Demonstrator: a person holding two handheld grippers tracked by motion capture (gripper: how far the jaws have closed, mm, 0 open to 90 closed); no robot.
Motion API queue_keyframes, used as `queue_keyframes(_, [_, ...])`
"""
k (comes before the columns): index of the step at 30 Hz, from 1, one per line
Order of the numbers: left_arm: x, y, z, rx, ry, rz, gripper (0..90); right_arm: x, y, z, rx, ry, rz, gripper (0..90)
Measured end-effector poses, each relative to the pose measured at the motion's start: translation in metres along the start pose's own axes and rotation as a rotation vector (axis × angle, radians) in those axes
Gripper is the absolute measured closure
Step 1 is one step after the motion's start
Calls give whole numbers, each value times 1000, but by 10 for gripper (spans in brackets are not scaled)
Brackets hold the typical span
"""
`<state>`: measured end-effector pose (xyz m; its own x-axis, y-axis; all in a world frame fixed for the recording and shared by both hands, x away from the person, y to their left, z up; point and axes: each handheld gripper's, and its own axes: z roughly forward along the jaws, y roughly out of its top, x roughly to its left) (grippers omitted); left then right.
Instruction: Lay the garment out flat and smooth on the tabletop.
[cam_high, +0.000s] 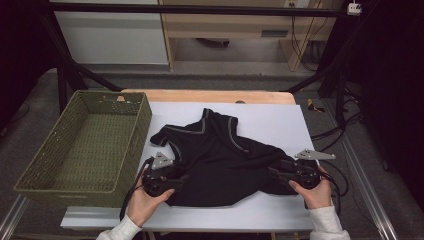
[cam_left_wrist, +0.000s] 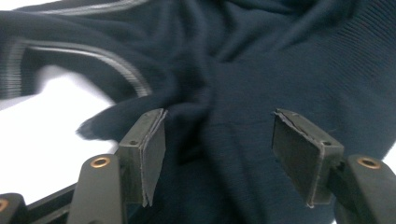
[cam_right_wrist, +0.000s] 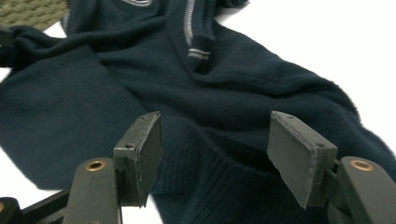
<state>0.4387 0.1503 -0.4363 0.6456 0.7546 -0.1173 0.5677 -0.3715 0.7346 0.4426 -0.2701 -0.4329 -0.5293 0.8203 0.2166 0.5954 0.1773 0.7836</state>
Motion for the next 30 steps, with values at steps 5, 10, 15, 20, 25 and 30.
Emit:
queue_keyframes(5, [-13, 1, 23, 69, 4, 43, 380, 4, -11, 7, 42, 19, -13, 379])
queue_keyframes(10, [-4, 2, 40, 116, 27, 16, 501, 6, -16, 21, 77, 23, -40, 505])
queue_keyframes(15, [0, 4, 37, 155, -26, 13, 811, 8, -15, 24, 81, 39, -72, 852])
queue_keyframes(20, [-1, 7, -19, 51, -125, 49, 850, 19, -5, 4, 40, 72, -76, 858])
queue_keyframes(25, [-12, -14, -67, 20, -193, 114, 849, 36, -10, -13, 66, 116, -61, 813])
queue_keyframes(30, [-27, -55, -63, 90, -290, 144, 826, 43, -24, -22, 85, 131, -35, 590])
